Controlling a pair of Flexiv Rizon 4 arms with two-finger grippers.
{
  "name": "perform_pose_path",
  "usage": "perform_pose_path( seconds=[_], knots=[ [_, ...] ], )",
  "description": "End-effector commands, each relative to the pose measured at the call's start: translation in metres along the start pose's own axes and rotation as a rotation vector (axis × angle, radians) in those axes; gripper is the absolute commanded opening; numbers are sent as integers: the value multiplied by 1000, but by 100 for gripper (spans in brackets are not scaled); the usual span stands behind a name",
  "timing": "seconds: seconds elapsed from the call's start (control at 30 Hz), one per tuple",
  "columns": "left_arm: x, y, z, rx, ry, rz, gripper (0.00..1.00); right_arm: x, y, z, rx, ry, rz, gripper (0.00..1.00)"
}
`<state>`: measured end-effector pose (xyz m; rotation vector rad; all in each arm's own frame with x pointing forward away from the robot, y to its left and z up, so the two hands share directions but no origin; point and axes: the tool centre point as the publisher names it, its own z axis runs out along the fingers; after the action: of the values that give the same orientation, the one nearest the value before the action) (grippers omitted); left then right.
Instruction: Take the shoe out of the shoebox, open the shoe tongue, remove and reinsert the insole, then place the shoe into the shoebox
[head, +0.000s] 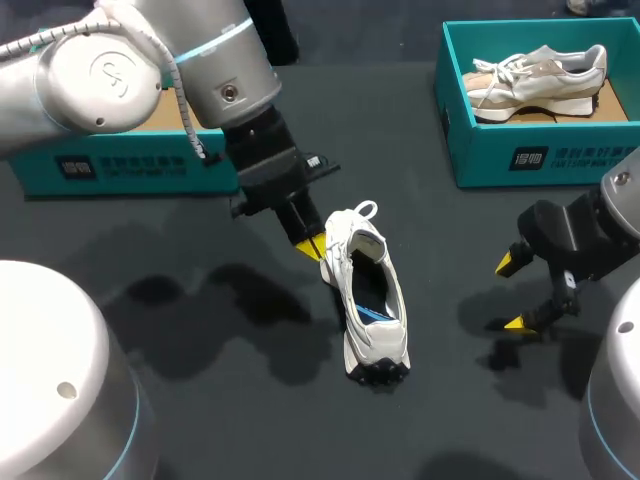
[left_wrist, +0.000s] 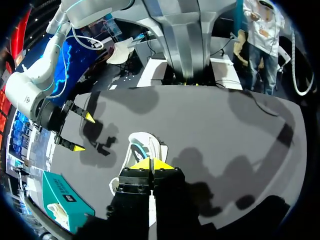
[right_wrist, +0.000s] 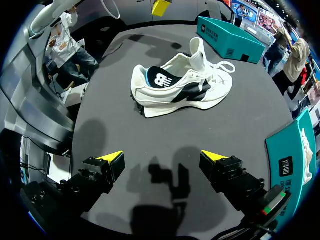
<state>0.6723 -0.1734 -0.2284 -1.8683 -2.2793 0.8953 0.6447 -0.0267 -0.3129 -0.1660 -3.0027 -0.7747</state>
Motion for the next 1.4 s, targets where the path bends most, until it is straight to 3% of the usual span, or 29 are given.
perform_pose_path(
  seconds=[0.03, 0.73, 1.17, 1.4],
  knots=[
    [-5, 3, 0, 4, 22, 0, 0, 2, 0, 0, 1, -3, 0, 100],
    [-14, 16, 37, -1, 115, 73, 0, 2, 0, 0, 1, -3, 0, 100],
    [-24, 22, 75, -21, 182, 159, 0, 2, 0, 0, 1, -3, 0, 100],
    [-25, 23, 75, -13, 180, 160, 0, 2, 0, 0, 1, -3, 0, 100]
  ],
)
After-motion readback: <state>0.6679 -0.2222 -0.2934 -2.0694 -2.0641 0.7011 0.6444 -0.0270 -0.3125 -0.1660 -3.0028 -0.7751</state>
